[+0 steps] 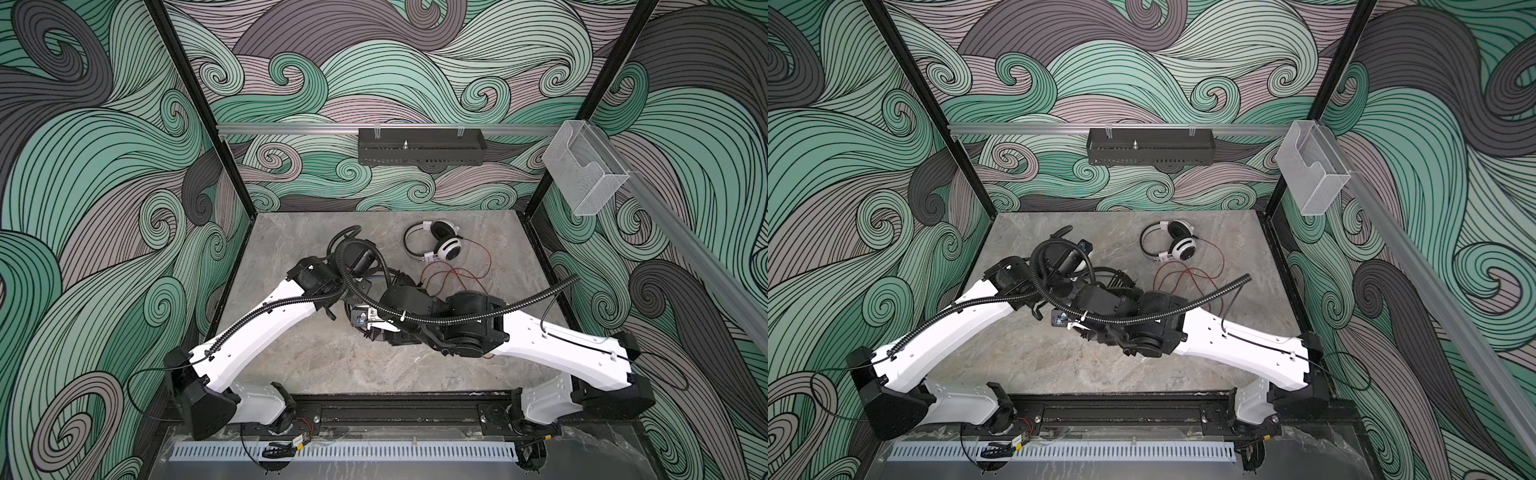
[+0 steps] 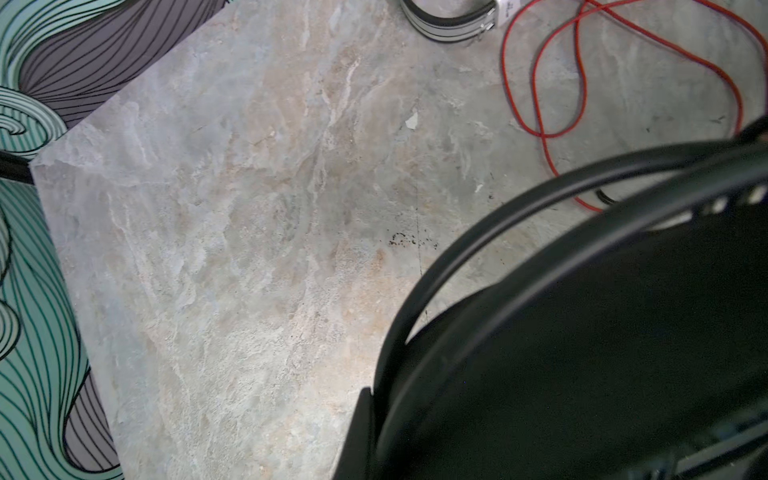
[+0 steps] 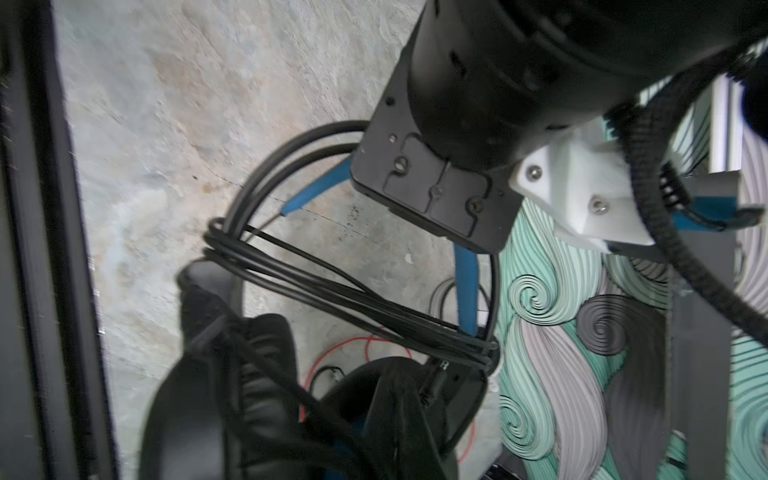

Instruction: Wrap the headphones

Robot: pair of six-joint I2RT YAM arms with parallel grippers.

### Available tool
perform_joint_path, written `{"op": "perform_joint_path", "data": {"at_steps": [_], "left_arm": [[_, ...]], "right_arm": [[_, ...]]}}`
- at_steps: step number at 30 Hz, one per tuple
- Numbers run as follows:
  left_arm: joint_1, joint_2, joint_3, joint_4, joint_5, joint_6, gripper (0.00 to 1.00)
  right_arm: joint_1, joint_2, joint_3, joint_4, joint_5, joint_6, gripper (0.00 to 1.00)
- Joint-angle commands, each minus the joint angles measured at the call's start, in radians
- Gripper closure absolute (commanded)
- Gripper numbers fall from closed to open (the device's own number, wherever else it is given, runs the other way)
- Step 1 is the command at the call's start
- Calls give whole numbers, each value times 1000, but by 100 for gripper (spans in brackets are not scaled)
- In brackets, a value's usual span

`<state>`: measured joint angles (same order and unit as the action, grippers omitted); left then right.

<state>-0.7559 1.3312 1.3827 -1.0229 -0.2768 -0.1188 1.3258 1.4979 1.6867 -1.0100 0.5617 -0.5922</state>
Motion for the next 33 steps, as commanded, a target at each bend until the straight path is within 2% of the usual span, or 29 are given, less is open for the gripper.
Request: {"op": "perform_joint_path", "data": {"at_steps": [1,4,7,12,21,25,33], "left_arm": [[-19,-30,-10,-34,86,71,100],[-22,-38,-11,-38,101,93,100],[-24,-39,-7,-44,112,98,100],[-33,-33,9,-62,128,100,100],[-43,-65,13,-105,131,133,100],[-44,-64,39,-138,132,146,100],[-58,-62,56,-167,168,151,100]], "right_arm": [[-4,-56,-23,120,179,-124,100],[-4,-95,-113,259,254,-276,100],[-4,-123,-158,389,280,-392,100],[-21,-145,-174,424,228,-450,99],[-74,-258,-374,425,97,-587,97],[-132,-257,-404,352,8,-549,97],[-224,-188,-292,219,-184,-392,96]]}}
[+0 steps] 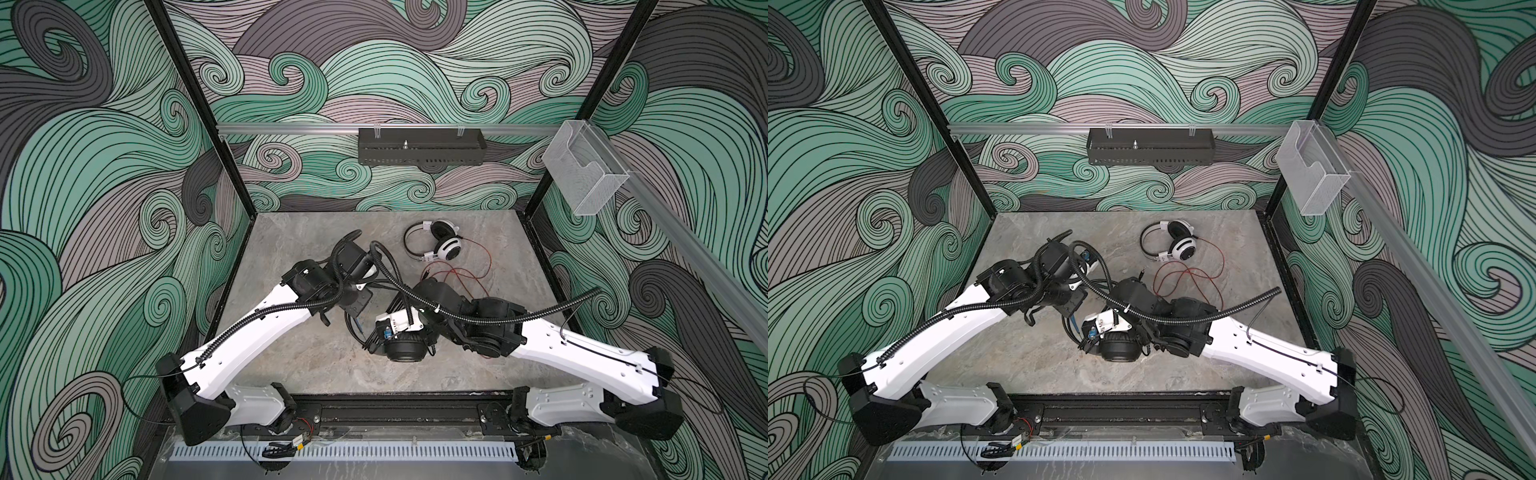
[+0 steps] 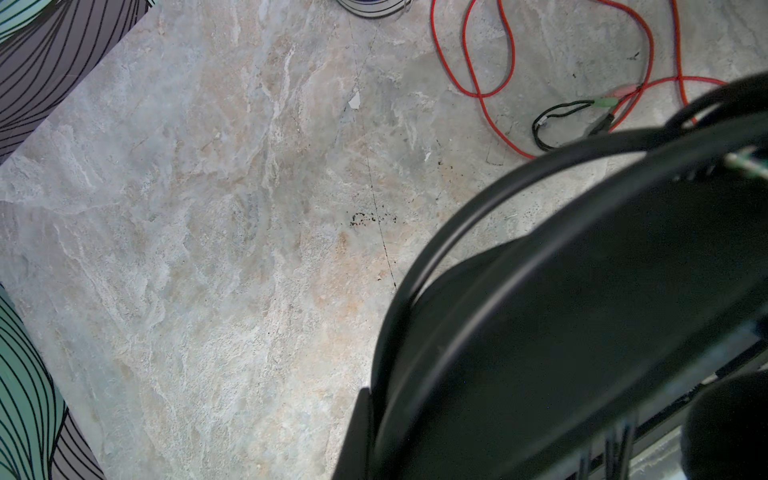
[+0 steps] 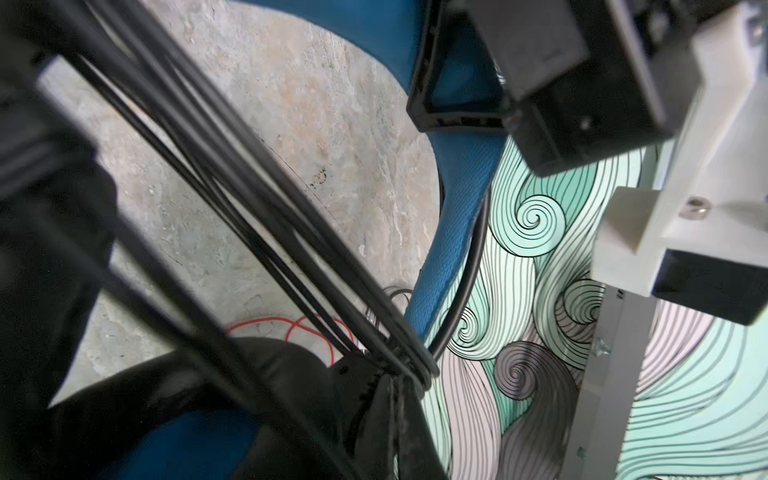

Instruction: Wrap the headphones

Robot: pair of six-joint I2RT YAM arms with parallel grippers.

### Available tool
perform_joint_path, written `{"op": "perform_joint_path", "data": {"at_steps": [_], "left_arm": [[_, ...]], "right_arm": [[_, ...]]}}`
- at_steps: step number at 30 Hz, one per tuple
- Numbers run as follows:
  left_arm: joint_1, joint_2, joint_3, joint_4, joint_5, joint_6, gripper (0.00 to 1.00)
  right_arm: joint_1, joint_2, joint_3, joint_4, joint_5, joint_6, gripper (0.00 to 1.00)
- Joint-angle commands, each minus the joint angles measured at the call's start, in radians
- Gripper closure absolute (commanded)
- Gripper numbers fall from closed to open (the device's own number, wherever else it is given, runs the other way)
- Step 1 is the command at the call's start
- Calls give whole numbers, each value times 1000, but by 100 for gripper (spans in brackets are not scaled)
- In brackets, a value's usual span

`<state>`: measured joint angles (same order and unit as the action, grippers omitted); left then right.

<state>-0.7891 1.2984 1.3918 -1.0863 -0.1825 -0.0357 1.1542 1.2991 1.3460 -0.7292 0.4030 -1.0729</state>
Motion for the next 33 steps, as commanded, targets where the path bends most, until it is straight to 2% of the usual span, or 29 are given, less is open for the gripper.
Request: {"op": "perform_joint_path", "data": {"at_steps": [1,5,12,17,24,33], "left_arm": [[-26,-28,47,-106,78,67,100],[-27,-24,46,-118,94,75,100],[-27,-26,37,-103,104,77,100],[-27,-16,44,-107,107,76,100],[-27,-19,38,-108,103,69,100],[-27,-10,50,-110,100,72,100]], "right_arm": [[-55,15,49,-63,-33,94,95],[-69,24,51,-88,-88,150,87],[-125,17,-18,-94,-167,232,89],[-133,17,-56,-65,-133,260,91],[-136,-19,-77,-40,-110,277,87],[-142,-66,-92,-42,-148,266,81]]}}
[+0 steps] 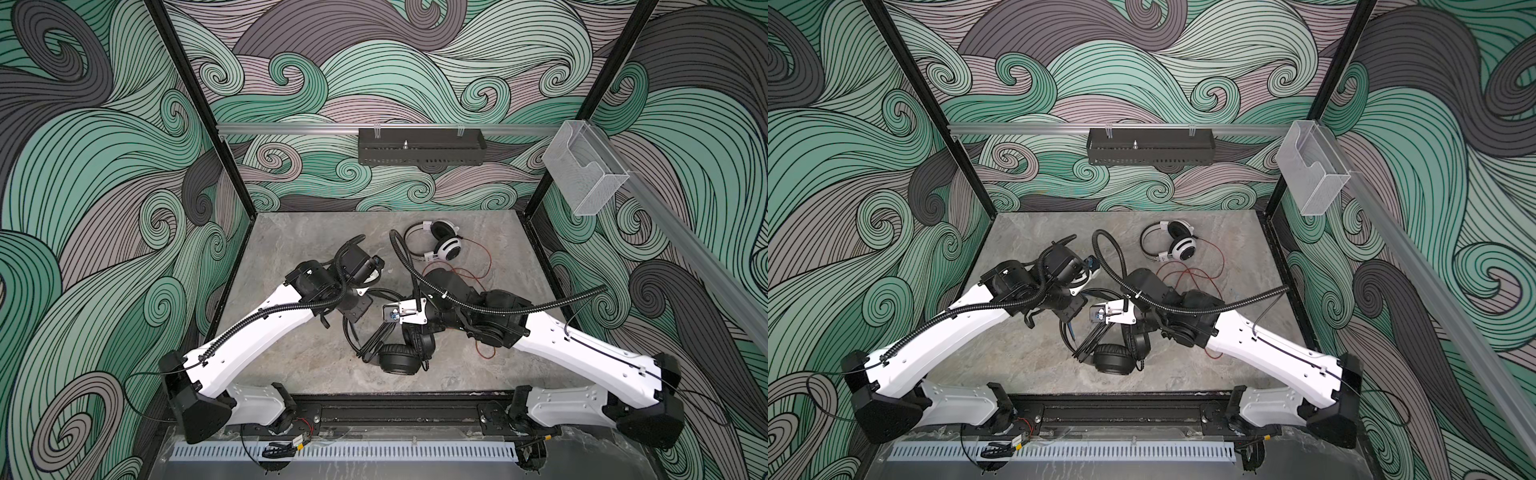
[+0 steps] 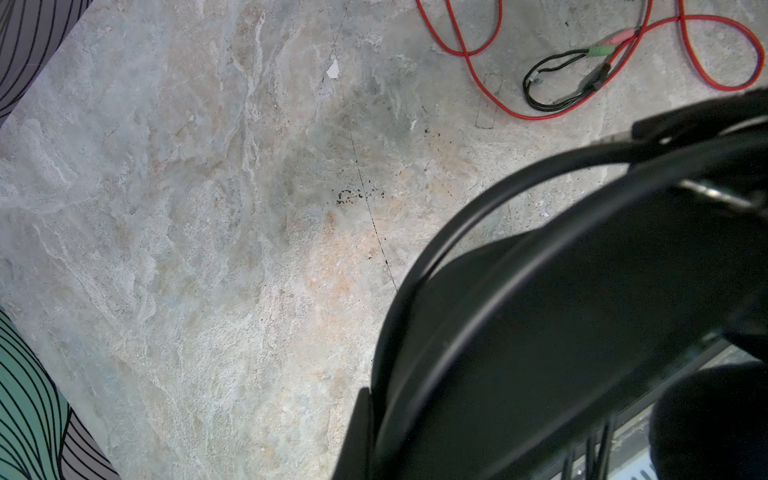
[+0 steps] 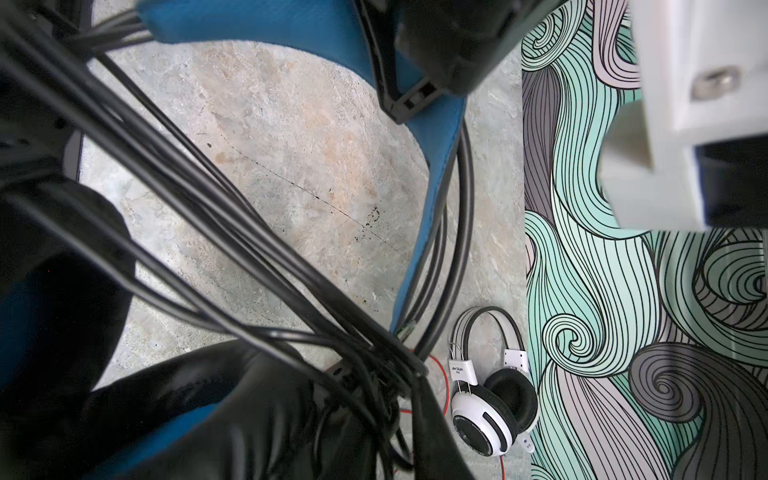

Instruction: Wrap the headphones

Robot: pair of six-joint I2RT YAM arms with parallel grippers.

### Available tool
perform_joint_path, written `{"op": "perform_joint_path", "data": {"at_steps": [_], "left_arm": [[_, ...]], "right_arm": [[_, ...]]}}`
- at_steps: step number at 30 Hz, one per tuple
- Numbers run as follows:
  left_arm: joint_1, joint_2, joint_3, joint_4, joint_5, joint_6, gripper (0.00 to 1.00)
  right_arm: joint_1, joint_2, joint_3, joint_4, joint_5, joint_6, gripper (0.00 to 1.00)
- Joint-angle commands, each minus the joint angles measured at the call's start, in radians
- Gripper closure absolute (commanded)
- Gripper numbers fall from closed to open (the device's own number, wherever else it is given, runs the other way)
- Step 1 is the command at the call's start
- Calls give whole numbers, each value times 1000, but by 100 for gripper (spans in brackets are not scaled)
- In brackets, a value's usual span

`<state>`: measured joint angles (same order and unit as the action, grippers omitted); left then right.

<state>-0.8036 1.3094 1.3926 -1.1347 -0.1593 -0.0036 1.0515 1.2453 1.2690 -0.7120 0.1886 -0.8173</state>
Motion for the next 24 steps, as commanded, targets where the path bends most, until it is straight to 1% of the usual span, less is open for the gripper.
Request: {"op": "perform_joint_path", "data": {"at_steps": [1,10,16,24], "left_arm": [[-12,-21,49,-63,76,40,100],[-13,-32,46,-65,68,36,100],[-12,-41,33,-57,50,26,100],[-12,-32,35,-57,52,15,100]], "right_arm": [[-42,-15,-19,-60,65,9,81],[-61,-15,-28,-71,54,9,80],[-68,-43,-36,-74,44,22,76],[-71,-47,-44,-72,30,44,75]]}}
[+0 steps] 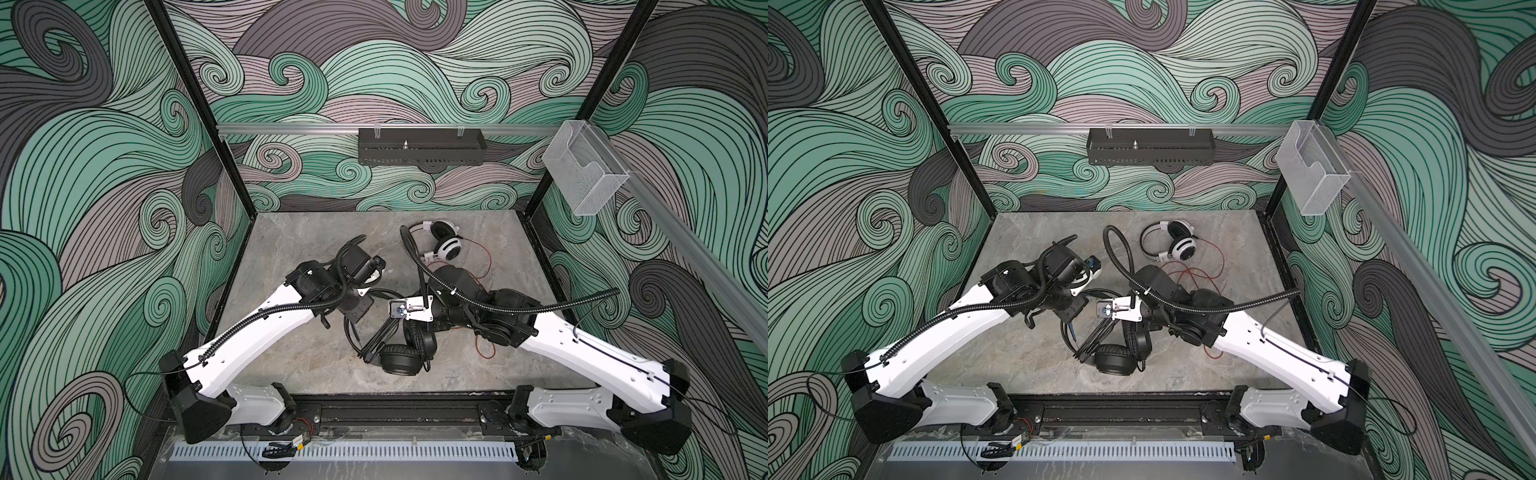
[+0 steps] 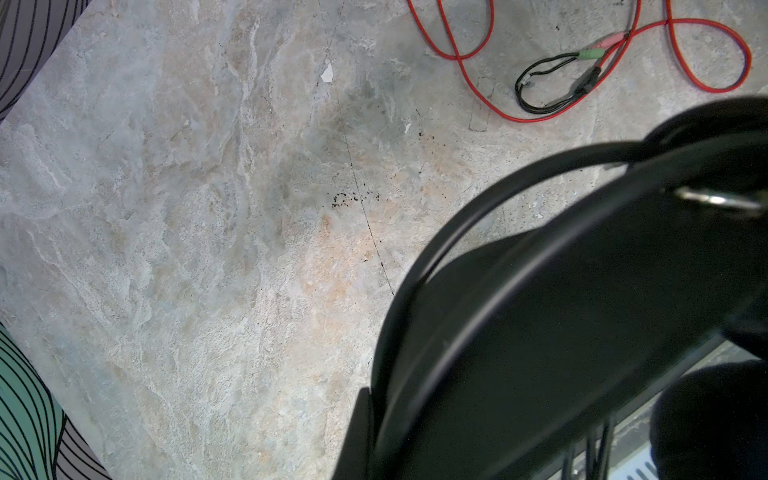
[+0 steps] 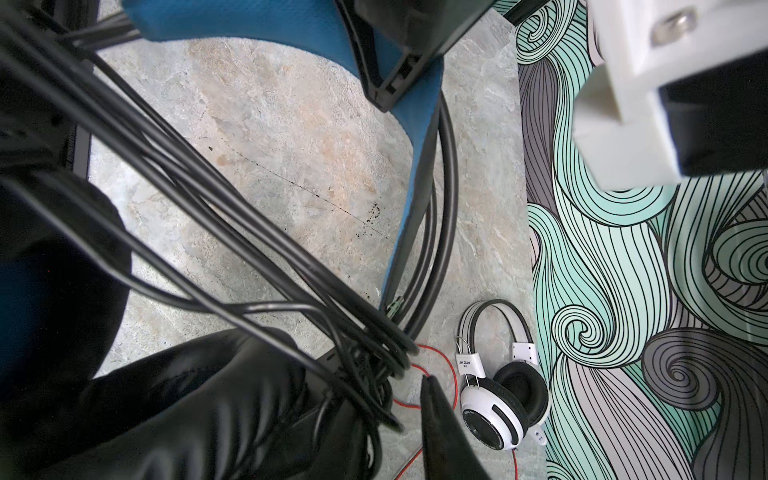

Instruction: Wrap the headphones

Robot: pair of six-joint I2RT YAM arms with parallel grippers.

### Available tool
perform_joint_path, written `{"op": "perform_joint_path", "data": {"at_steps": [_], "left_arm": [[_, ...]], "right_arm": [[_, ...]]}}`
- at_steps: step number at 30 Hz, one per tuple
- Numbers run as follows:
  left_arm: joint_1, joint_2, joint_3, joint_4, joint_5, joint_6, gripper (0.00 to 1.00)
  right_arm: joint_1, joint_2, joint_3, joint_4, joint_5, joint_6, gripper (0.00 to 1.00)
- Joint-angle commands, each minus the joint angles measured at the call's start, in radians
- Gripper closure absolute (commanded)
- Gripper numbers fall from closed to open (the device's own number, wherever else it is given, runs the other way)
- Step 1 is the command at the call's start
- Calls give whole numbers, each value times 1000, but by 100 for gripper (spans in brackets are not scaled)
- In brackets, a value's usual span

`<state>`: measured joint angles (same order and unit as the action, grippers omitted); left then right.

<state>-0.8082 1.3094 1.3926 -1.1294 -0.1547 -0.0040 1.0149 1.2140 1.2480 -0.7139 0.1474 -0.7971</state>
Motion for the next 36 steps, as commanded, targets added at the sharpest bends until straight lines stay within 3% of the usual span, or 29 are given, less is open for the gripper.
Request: {"op": "perform_joint_path", "data": {"at_steps": [1,10,26,36], "left_arm": [[-8,-32,33,-63,47,14,100],[-5,-20,20,-50,32,0,100],[7,33,11,22,63,-14,100],[18,44,21,23,77,1,100]], "right_arm": [[-35,-20,-25,-70,70,24,75],[-43,-37,-35,-70,64,47,76],[-127,-40,-137,45,-61,185,77],[-134,3,-132,80,147,139,79]]}}
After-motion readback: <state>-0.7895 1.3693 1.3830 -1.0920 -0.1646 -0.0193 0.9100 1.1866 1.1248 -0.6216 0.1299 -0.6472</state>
